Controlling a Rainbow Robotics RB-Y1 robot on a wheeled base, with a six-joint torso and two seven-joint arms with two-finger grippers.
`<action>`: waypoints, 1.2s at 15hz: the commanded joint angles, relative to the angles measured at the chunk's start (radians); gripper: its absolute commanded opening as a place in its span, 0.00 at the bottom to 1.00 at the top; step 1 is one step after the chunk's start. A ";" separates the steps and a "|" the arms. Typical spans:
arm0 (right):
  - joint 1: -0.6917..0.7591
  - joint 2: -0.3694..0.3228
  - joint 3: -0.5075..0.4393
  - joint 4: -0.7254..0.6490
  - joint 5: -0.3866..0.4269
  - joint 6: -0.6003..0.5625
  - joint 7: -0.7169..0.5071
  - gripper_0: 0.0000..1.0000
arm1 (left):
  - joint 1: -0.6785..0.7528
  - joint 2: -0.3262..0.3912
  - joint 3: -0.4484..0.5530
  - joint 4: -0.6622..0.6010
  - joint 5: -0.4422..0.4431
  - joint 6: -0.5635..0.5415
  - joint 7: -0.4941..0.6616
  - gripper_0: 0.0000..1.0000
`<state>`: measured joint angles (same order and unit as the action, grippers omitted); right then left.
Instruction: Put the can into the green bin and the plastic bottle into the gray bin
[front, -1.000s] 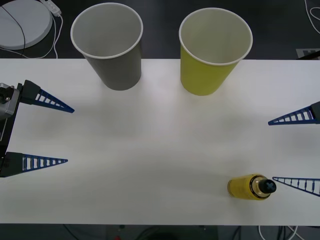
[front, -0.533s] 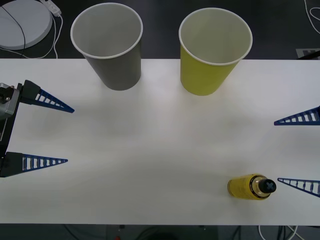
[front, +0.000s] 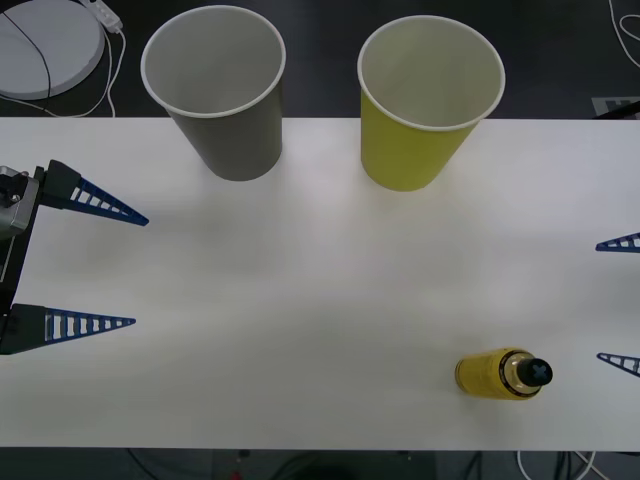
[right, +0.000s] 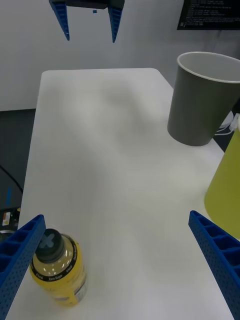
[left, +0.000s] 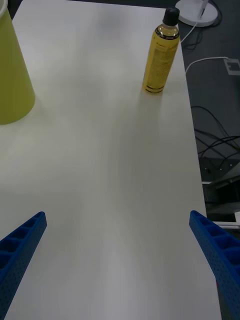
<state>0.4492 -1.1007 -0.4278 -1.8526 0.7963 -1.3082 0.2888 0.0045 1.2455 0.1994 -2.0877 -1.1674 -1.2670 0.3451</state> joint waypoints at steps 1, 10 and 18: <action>-0.006 0.001 -0.014 0.099 0.000 -0.085 0.032 1.00 | 0.000 0.000 0.000 0.000 0.000 0.000 0.000 1.00; -0.041 0.001 0.047 0.432 0.000 -0.206 0.273 1.00 | 0.000 0.000 0.000 0.000 0.000 0.000 0.000 1.00; -0.121 0.042 0.187 0.678 0.003 -0.255 0.394 1.00 | 0.000 0.000 0.000 0.000 0.000 0.000 0.000 1.00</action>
<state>0.3321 -1.0680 -0.2435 -1.1856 0.7966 -1.5621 0.6755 0.0046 1.2456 0.1994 -2.0877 -1.1674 -1.2670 0.3451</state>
